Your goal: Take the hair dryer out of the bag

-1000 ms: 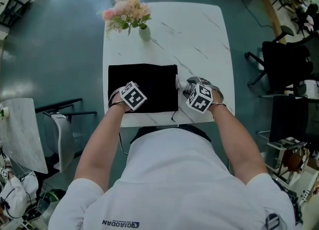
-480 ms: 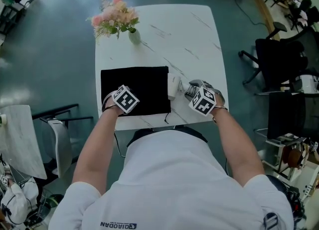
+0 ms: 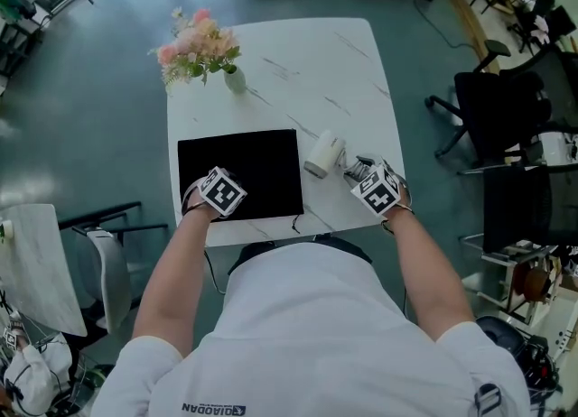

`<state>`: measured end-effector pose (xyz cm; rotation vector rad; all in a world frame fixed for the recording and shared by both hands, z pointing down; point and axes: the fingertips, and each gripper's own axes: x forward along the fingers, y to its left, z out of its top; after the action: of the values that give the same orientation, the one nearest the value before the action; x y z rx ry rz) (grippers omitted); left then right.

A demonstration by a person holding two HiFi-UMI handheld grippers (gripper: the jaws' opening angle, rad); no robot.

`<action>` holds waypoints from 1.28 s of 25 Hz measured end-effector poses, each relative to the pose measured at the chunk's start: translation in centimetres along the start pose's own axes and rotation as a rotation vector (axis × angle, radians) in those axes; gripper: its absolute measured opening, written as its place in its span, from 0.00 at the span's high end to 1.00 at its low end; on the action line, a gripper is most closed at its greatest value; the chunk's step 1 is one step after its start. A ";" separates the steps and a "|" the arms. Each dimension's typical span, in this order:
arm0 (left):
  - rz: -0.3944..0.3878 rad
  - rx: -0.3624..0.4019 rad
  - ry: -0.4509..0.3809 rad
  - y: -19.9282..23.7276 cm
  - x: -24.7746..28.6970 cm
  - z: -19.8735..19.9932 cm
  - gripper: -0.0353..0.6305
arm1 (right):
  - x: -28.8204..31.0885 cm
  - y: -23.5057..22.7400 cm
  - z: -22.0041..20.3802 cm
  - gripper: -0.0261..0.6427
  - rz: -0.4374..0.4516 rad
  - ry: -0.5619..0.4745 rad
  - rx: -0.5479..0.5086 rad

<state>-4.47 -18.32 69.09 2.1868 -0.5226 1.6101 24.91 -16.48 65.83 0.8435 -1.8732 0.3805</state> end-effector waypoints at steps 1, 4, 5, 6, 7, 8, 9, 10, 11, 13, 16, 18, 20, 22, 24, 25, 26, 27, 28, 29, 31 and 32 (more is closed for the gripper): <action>0.002 -0.003 -0.002 0.0 0.0 0.1 0.88 | -0.1 -0.3 -0.4 0.60 -0.014 0.004 0.014; -0.006 -0.035 -0.003 -0.1 0.1 -0.2 0.87 | -0.3 -0.9 -1.4 0.60 -0.039 0.007 0.046; -0.005 -0.046 -0.008 -0.1 0.0 -0.1 0.88 | -0.3 -0.9 -1.7 0.60 -0.043 0.008 0.052; -0.002 -0.059 -0.013 0.0 -0.1 0.0 0.88 | -0.3 -0.8 -1.9 0.60 -0.046 0.012 0.055; -0.002 -0.074 -0.015 0.0 -0.1 -0.1 0.87 | -0.3 -0.8 -2.2 0.60 -0.049 0.017 0.058; -0.001 -0.087 -0.016 0.0 0.0 -0.1 0.88 | -0.2 -0.7 -2.4 0.60 -0.054 0.020 0.059; 0.004 -0.093 -0.020 0.1 -0.1 -0.1 0.87 | -0.2 -0.7 -2.5 0.60 -0.058 0.019 0.060; 0.011 -0.094 -0.025 0.2 -0.1 0.1 0.88 | -0.1 -0.7 -2.5 0.60 -0.062 0.017 0.060; 0.017 -0.093 -0.026 0.2 -0.2 0.2 0.87 | -0.1 -0.7 -2.4 0.60 -0.065 0.015 0.060; 0.019 -0.096 -0.019 0.0 -0.3 0.2 0.88 | -0.1 -0.7 -2.4 0.60 -0.067 0.021 0.065; 0.003 -0.117 -0.003 -0.5 0.1 -0.4 0.88 | 0.0 -0.6 -2.6 0.60 -0.067 0.039 0.075; -0.008 -0.122 -0.003 -0.6 0.0 -0.4 0.88 | 0.0 -0.7 -2.6 0.59 -0.074 0.046 0.076; -0.014 -0.111 -0.009 -0.6 -0.3 -0.2 0.87 | 0.0 -0.7 -2.6 0.59 -0.089 0.053 0.069; -0.024 -0.095 -0.015 -0.8 -0.4 -0.3 0.87 | -0.1 -0.7 -2.7 0.56 -0.105 0.069 0.062; -0.033 -0.078 -0.026 -1.1 -0.5 -0.5 0.87 | -0.3 -0.9 -2.7 0.55 -0.124 0.082 0.067; -0.036 -0.069 -0.036 -1.2 -0.7 -0.4 0.87 | -0.4 -1.0 -2.6 0.54 -0.136 0.087 0.073; -0.039 -0.060 -0.048 -1.2 -0.9 -0.4 0.87 | -0.6 -1.2 -2.5 0.54 -0.150 0.090 0.079; -0.042 -0.052 -0.060 -1.3 -1.3 -0.3 0.87 | -0.9 -1.2 -2.4 0.53 -0.164 0.092 0.087; -0.045 -0.044 -0.073 -1.4 -1.6 -0.3 0.87 | -1.3 -1.1 -2.3 0.53 -0.178 0.092 0.097; -0.047 -0.036 -0.085 -1.4 -2.0 -0.3 0.87 | -1.8 -0.9 -2.1 0.53 -0.193 0.090 0.109; -0.043 -0.026 -0.118 -1.2 -3.1 0.0 0.87 | -2.8 -0.3 -1.2 0.53 -0.219 0.072 0.135; -0.039 -0.023 -0.140 -1.0 -3.7 0.2 0.87 | -3.3 0.2 -0.4 0.53 -0.229 0.052 0.148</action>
<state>-4.84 -17.32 65.44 2.2899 -0.5323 1.4312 25.89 -14.82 63.13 1.1250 -1.6937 0.3973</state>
